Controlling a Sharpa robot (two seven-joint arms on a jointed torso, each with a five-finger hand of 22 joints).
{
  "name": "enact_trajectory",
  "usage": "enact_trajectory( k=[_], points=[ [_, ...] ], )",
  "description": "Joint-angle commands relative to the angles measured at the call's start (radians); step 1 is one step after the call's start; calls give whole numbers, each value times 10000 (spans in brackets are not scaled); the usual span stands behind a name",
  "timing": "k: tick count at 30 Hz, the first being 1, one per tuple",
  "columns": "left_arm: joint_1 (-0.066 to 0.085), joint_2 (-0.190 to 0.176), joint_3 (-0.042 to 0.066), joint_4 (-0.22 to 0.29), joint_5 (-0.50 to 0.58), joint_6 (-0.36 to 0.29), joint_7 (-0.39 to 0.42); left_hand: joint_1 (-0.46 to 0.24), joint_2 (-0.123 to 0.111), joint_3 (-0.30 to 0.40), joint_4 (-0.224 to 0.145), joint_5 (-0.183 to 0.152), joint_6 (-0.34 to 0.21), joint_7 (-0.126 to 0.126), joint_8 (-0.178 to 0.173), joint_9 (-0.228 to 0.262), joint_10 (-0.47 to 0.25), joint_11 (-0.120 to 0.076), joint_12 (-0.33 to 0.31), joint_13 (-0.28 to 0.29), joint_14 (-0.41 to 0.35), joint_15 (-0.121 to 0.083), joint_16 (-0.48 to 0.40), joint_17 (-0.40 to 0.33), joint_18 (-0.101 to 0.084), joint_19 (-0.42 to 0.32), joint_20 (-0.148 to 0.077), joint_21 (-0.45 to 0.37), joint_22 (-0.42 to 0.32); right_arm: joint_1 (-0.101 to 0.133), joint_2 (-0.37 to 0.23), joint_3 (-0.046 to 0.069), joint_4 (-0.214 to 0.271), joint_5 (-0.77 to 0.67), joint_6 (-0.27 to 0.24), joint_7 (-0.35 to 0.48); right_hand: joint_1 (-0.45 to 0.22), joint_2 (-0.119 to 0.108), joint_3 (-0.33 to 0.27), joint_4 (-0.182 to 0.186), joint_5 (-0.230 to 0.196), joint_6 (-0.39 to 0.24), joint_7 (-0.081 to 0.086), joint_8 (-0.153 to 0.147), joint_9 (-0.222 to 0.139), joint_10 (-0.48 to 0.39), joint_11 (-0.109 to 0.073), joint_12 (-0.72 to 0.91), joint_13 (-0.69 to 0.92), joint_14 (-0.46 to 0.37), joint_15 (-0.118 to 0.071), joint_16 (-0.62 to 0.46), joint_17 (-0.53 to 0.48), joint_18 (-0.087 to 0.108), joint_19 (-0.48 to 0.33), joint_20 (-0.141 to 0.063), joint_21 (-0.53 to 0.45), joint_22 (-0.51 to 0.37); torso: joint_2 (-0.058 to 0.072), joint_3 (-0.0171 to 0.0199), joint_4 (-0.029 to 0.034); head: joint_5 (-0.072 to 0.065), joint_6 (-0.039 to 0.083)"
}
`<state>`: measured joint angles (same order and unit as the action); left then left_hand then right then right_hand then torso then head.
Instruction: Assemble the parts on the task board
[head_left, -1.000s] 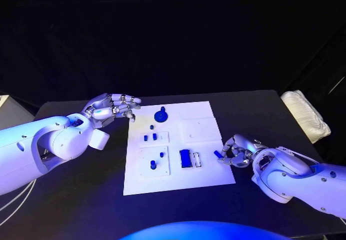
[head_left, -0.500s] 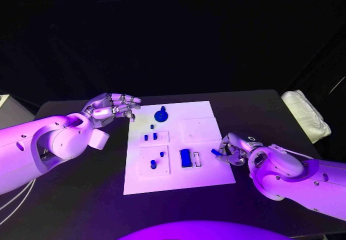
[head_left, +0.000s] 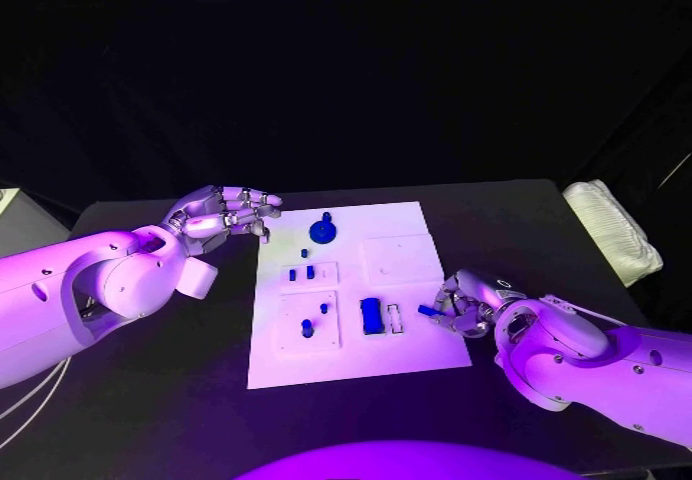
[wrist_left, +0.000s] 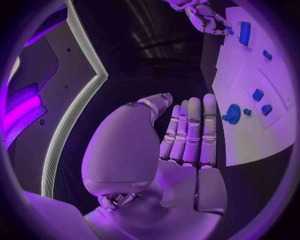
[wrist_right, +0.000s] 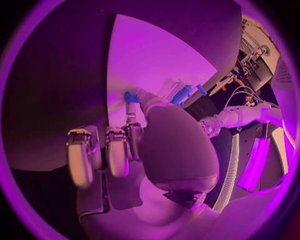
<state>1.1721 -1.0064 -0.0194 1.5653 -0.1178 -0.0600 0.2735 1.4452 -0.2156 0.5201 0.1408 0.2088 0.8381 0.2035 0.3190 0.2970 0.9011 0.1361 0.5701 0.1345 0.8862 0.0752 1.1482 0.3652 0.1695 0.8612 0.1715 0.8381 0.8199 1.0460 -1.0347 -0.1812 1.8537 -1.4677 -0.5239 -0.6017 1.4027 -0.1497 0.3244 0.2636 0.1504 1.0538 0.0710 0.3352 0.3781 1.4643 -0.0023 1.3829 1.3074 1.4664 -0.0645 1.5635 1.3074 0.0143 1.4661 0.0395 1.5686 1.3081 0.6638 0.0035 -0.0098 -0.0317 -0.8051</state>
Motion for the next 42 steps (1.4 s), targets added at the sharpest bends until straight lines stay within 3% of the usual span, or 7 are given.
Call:
enact_trajectory(
  k=[1, 9, 16, 32, 39, 42],
  points=[
    [-5, 15, 6, 34, -27, 182, 35, 49, 68, -36, -28, 20, -45, -51, 44, -14, -18, -17, 80, 29, 20, -49, -69, 17, 149, 78, -31, -62, -11, 91, -27, 4, 222, 1727, -816, 251, -155, -31, 278, -58, 38, 61, -25, 46, 71, 284, -59, -18, 1672, 1027, -79, 39, 2559, -143, 1047, -65, 22, 2627, 2, 2, 9, -52, 5],
    [-5, 18, 6, 45, -30, 188, 33, 67, 70, -30, -42, 21, -45, -51, 45, -15, -23, -18, 91, 37, 20, -51, -72, 19, 149, 81, -35, -62, -11, 182, 118, 6, 452, 2949, -1364, 365, -349, -146, 565, -139, 27, 53, -17, 59, 90, 290, -49, -13, 1681, 1025, -70, 35, 2550, -143, 1047, -59, 22, 2627, 8, 4, -11, -44, -29],
    [-5, 17, 6, 59, -30, 199, 33, 67, 70, -30, -42, 21, -45, -51, 45, -15, -23, -18, 91, 37, 20, -51, -72, 19, 149, 81, -35, -62, -11, 186, 369, 5, 421, 3256, -1523, 262, -469, -198, 678, -166, 16, 48, -9, 67, 101, 297, -43, -2, 1690, 1025, -66, 35, 2549, -143, 1047, -57, 22, 2627, 6, 7, -4, -28, -37],
    [-4, 2, 6, 64, -33, 264, -12, 67, 70, -30, -42, 21, -45, -51, 45, -15, -23, -18, 91, 37, 20, -51, -72, 19, 149, 81, -35, -62, -11, 117, 919, 4, 330, 3602, -1579, 216, -1501, -539, 900, -50, -30, 43, 33, 121, 166, 326, -3, 20, 1718, 1029, -33, 42, 2568, -143, 1047, -28, 22, 2627, 7, 8, -9, 7, -50],
    [-4, -7, 5, 68, -40, 308, -46, 81, 74, -28, -56, 21, -43, -48, 50, -20, -41, -16, 116, 55, 21, -52, -79, 22, 147, 90, -42, -61, -9, 114, 953, 4, 209, 3657, -1236, -16, -1685, -598, 830, -33, -45, 38, 42, 134, 182, 330, 6, 23, 1722, 1029, -26, 41, 2565, -143, 1047, -23, 22, 2627, 3, 5, -7, 16, -68],
    [-4, -11, 5, 64, -41, 308, -54, 81, 74, -28, -56, 21, -43, -48, 50, -20, -41, -16, 116, 55, 21, -52, -79, 22, 147, 90, -42, -61, -9, 114, 962, 4, 179, 3739, -1106, -25, -1706, -596, 825, -28, -44, 38, 42, 135, 184, 330, 7, 21, 1722, 1031, -25, 46, 2575, -143, 1047, -22, 22, 2627, 0, 9, -16, 88, -92]
  ],
)
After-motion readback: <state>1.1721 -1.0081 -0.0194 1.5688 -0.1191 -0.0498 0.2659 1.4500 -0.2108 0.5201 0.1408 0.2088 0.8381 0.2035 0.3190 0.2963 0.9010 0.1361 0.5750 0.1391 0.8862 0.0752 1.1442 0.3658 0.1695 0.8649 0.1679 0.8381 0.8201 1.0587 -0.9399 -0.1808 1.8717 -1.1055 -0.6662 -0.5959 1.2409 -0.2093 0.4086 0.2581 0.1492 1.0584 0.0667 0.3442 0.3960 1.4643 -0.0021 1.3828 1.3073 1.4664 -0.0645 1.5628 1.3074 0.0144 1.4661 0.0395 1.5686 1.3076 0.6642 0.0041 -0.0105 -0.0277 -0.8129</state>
